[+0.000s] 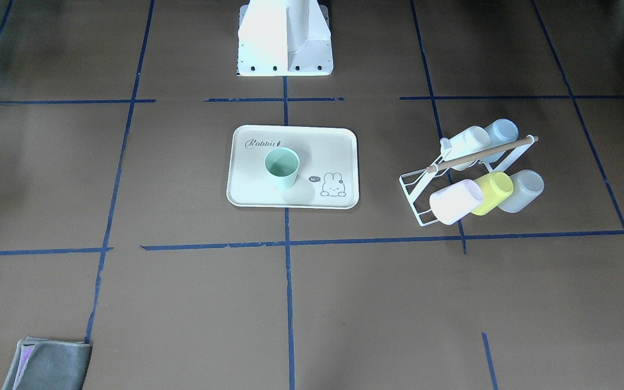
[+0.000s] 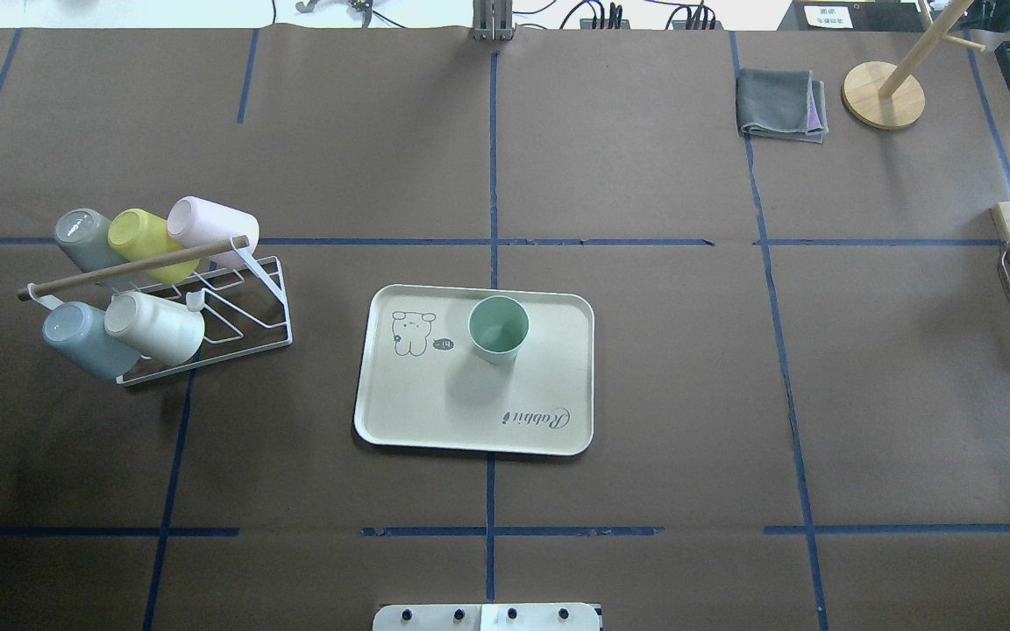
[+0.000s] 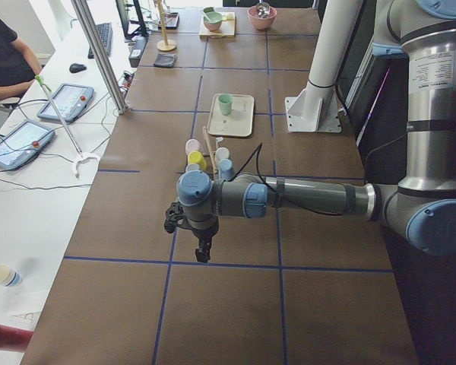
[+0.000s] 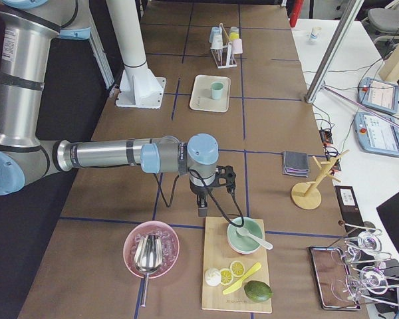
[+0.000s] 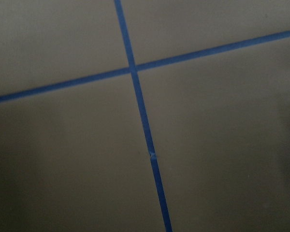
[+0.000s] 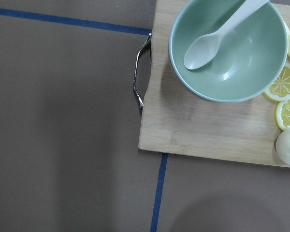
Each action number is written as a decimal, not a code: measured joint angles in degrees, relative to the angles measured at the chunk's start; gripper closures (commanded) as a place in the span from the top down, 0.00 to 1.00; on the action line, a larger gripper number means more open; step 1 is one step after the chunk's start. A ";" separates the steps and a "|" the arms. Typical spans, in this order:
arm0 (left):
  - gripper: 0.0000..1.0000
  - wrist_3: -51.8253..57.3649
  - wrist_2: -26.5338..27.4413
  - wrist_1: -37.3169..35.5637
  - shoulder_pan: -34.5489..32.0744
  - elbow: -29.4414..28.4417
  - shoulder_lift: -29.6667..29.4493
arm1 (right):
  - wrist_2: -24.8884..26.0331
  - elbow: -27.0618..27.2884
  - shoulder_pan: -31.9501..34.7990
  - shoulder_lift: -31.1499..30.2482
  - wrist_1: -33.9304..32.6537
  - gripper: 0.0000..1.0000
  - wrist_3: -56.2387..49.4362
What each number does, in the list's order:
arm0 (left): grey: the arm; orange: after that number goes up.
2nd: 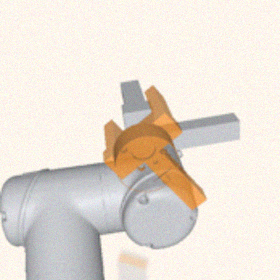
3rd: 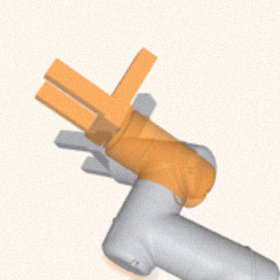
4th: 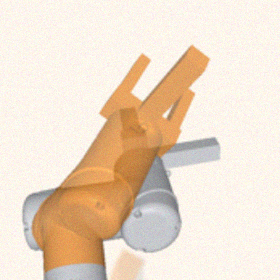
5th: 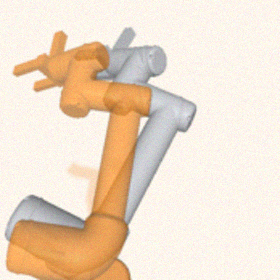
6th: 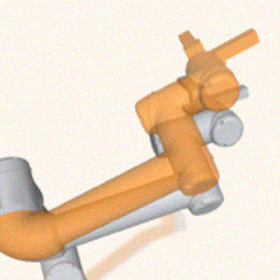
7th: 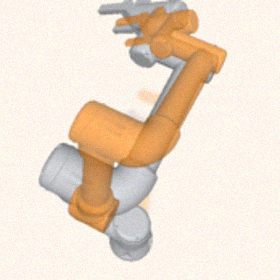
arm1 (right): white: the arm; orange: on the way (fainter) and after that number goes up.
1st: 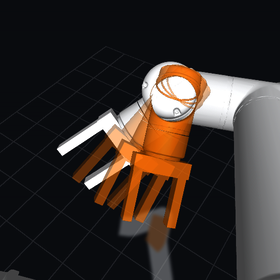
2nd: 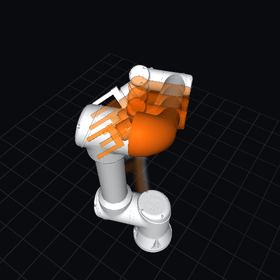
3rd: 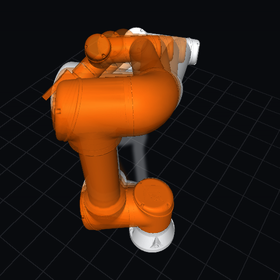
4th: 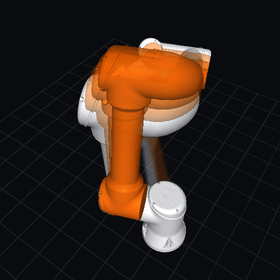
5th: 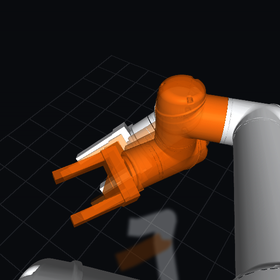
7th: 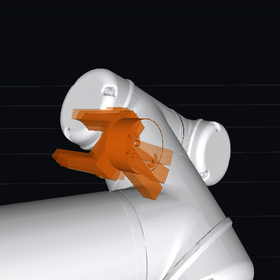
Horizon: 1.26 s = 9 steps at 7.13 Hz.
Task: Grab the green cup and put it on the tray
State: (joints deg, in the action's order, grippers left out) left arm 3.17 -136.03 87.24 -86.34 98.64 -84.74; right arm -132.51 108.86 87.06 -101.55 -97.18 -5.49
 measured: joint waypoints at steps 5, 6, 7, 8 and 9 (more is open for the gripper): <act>1.00 -1.85 -0.77 -6.14 -3.10 2.59 0.12 | 0.43 -2.67 0.32 1.20 -1.46 1.00 -1.60; 1.00 -1.73 -0.73 -6.30 -3.27 3.99 0.65 | 0.43 -2.94 0.31 1.27 -1.39 1.00 -1.64; 1.00 -1.54 -0.70 -6.09 -3.25 5.12 1.26 | 0.27 -3.07 0.32 1.21 -1.38 1.00 -1.71; 1.00 -1.42 -0.75 -5.93 -3.17 5.96 1.48 | 0.15 -3.08 0.35 1.15 -1.40 1.00 -1.98; 1.00 -1.31 -0.80 -5.70 -3.04 6.26 1.58 | 0.23 -3.18 0.36 1.24 -1.42 1.00 -2.58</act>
State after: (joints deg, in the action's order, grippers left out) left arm 1.86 -136.82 81.54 -89.37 104.90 -83.16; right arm -132.28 105.69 87.42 -100.31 -98.60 -8.07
